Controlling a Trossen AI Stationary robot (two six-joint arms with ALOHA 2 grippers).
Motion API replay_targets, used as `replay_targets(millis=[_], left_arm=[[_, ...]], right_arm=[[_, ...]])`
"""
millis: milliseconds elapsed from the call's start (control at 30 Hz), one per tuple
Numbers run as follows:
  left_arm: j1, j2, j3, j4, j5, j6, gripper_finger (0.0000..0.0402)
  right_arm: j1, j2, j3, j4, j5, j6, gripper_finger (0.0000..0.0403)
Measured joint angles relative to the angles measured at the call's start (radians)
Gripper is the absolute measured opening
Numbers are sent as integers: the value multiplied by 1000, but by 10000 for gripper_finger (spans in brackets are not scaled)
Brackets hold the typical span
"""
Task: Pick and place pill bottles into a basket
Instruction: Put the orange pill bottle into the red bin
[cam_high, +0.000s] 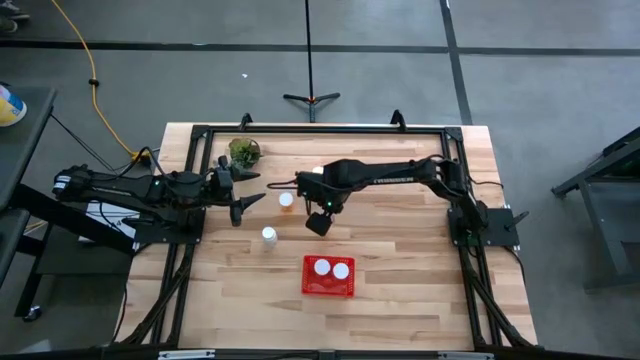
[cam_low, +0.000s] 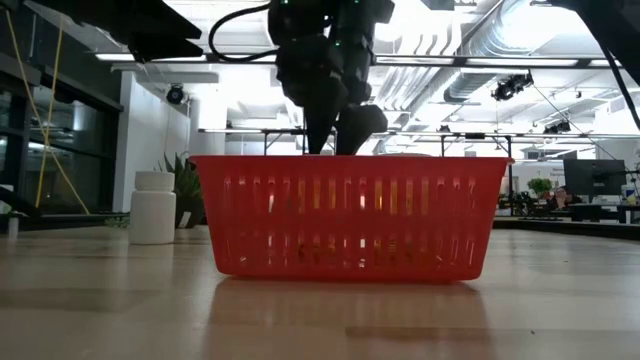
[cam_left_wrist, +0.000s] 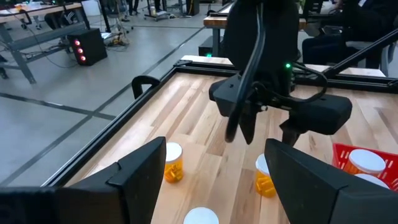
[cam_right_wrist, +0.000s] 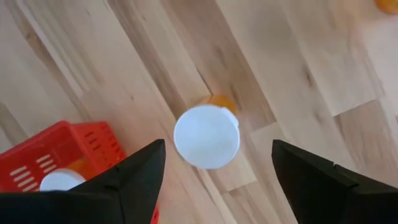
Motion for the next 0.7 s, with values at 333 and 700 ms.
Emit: replay_targets(millis=[333, 700], left_arm=[[0, 0, 0, 0, 0, 0, 308], [0, 0, 0, 0, 0, 0, 308]], right_arm=[[7, 0, 0, 52, -14, 31, 284], [-7, 0, 0, -27, 32, 110, 298]])
